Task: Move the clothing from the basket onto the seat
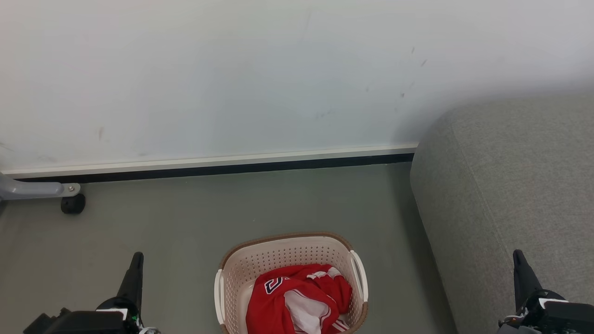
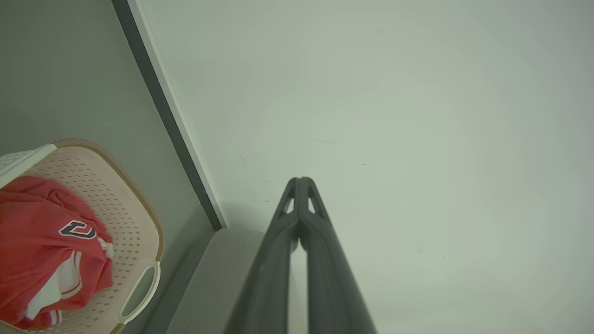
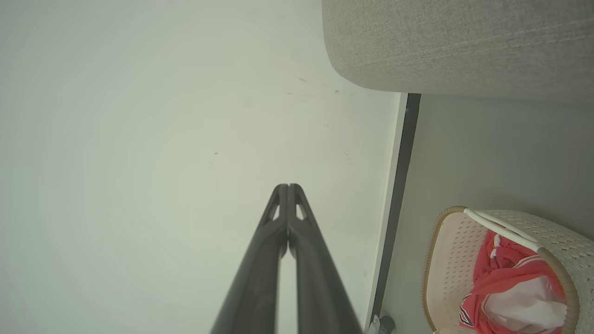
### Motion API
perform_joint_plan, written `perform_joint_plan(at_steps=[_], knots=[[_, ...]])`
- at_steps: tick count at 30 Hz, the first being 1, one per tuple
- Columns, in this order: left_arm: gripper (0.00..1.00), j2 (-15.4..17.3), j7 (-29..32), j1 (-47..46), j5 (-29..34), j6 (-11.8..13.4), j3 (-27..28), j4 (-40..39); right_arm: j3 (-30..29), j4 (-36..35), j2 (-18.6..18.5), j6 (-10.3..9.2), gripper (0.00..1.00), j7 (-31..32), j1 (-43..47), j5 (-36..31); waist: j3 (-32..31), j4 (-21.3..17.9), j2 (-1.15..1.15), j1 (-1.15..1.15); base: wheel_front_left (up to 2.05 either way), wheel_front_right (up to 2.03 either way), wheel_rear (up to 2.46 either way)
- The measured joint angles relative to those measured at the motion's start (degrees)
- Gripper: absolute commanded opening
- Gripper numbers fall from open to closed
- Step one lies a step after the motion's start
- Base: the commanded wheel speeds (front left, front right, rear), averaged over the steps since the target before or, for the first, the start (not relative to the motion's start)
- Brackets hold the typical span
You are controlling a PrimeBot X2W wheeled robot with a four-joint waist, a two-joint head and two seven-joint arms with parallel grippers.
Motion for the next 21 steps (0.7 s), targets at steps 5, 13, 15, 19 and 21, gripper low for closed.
perform_joint_plan(at_steps=[5,13,15,19,21], knots=[[0.0,0.0,0.0,0.0,0.0,0.0,0.0,0.0,0.0,0.0,0.0,0.0,0.0,0.0,0.0,0.0,0.0,0.0,0.0,0.0,0.0,0.0,0.0],[0.0,0.0,0.0,0.0,0.0,0.0,0.0,0.0,0.0,0.0,0.0,0.0,0.0,0.0,0.0,0.0,0.0,0.0,0.0,0.0,0.0,0.0,0.0],[0.0,0.0,0.0,0.0,0.0,0.0,0.0,0.0,0.0,0.0,0.0,0.0,0.0,0.0,0.0,0.0,0.0,0.0,0.0,0.0,0.0,0.0,0.0],[0.0,0.0,0.0,0.0,0.0,0.0,0.0,0.0,0.0,0.0,0.0,0.0,0.0,0.0,0.0,0.0,0.0,0.0,0.0,0.0,0.0,0.0,0.0],[0.0,0.0,0.0,0.0,0.0,0.0,0.0,0.0,0.0,0.0,0.0,0.0,0.0,0.0,0.0,0.0,0.0,0.0,0.0,0.0,0.0,0.0,0.0]])
